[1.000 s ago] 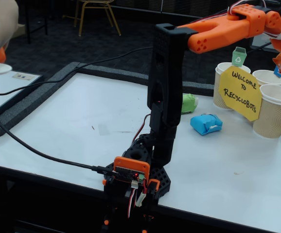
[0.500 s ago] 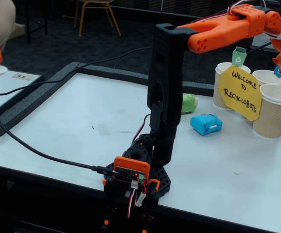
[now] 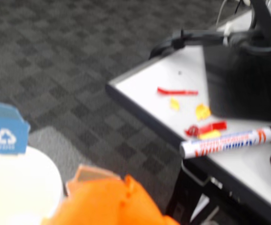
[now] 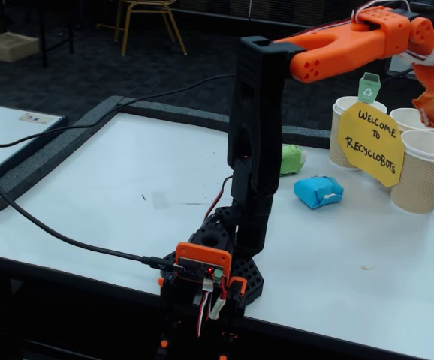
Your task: Sort rubbish by color.
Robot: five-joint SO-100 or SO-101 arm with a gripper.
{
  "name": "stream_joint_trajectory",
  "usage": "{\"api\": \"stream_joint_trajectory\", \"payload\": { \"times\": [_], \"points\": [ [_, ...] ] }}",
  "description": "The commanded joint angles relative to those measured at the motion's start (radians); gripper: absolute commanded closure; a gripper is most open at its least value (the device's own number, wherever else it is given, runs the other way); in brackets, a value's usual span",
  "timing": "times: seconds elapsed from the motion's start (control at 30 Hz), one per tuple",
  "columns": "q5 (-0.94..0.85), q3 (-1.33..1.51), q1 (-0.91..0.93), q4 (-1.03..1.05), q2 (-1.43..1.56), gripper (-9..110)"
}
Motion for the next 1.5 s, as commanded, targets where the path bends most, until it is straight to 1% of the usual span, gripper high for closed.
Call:
{"api": "stream_joint_trajectory", "payload": {
  "times": [0.0, 0.2, 0.57, 0.83, 1.1, 1.13, 1.2, 1.27, 1.47],
  "points": [
    [-0.008, -0.143, -0.015, 0.046, 0.130, 101],
    [-0.008, -0.143, -0.015, 0.100, 0.199, 101],
    [-0.008, -0.127, -0.014, 0.064, 0.218, 101],
    [-0.008, -0.064, -0.014, -0.104, 0.195, 101],
    [-0.008, -0.064, -0.014, -0.156, 0.130, 101],
    [-0.008, -0.064, -0.014, -0.155, 0.123, 101],
    [-0.008, -0.055, -0.012, -0.149, 0.117, 92],
    [-0.008, -0.046, -0.012, -0.141, 0.117, 85],
    [-0.008, -0.041, -0.012, -0.129, 0.117, 81]
  ]
}}
